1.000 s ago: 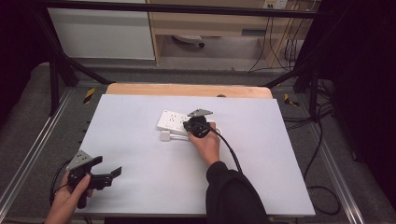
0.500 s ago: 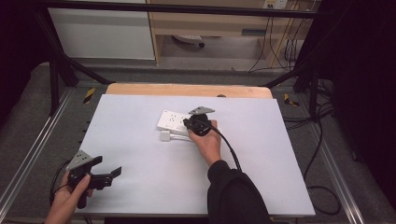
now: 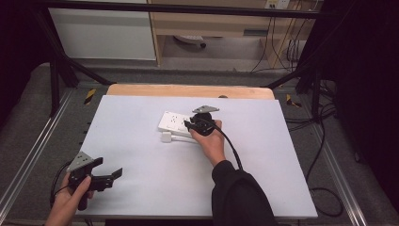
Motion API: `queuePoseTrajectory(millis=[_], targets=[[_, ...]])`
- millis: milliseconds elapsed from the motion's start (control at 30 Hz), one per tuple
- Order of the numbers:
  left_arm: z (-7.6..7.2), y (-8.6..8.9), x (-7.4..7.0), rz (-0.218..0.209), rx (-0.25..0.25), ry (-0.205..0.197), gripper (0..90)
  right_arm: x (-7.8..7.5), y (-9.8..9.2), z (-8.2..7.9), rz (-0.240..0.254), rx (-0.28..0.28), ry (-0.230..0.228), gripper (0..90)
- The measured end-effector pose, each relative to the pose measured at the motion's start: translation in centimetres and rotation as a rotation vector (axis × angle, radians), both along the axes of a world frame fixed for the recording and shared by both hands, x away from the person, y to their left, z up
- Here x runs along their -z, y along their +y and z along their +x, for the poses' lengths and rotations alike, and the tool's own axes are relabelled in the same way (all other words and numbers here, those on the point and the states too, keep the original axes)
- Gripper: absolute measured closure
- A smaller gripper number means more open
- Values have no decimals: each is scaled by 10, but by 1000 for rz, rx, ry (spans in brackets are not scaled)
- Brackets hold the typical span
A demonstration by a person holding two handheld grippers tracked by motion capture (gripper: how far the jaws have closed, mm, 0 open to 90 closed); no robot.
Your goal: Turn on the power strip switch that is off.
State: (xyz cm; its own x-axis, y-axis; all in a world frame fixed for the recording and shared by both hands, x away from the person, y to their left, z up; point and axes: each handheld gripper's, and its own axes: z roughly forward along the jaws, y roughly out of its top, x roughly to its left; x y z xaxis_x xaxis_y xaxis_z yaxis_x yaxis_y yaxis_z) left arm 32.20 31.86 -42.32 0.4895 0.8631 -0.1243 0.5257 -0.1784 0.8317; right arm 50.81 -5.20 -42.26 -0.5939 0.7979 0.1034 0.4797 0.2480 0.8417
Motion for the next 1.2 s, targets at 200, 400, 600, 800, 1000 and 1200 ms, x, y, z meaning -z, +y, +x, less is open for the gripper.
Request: queuePoseTrajectory(millis=[200, 400, 600, 800, 1000, 1200], targets=[[0, 0, 0, 1, -1, 2, 73, -2, -3, 1, 11, 17, 17, 493], [0, 0, 0, 2, -2, 3, 73, -4, -7, 3, 8, 39, 30, 347], [0, 0, 0, 4, -16, 6, 72, -5, -10, 4, -2, 58, 45, 151], [1, 0, 0, 2, -16, 9, 70, -8, -15, 4, 0, 82, 62, 27], [0, 0, 0, -2, -18, 8, 70, -11, -19, 3, 2, 86, 92, 33], [0, 0, 0, 1, -18, 9, 70, -17, -21, 1, 8, 75, 76, 53]])
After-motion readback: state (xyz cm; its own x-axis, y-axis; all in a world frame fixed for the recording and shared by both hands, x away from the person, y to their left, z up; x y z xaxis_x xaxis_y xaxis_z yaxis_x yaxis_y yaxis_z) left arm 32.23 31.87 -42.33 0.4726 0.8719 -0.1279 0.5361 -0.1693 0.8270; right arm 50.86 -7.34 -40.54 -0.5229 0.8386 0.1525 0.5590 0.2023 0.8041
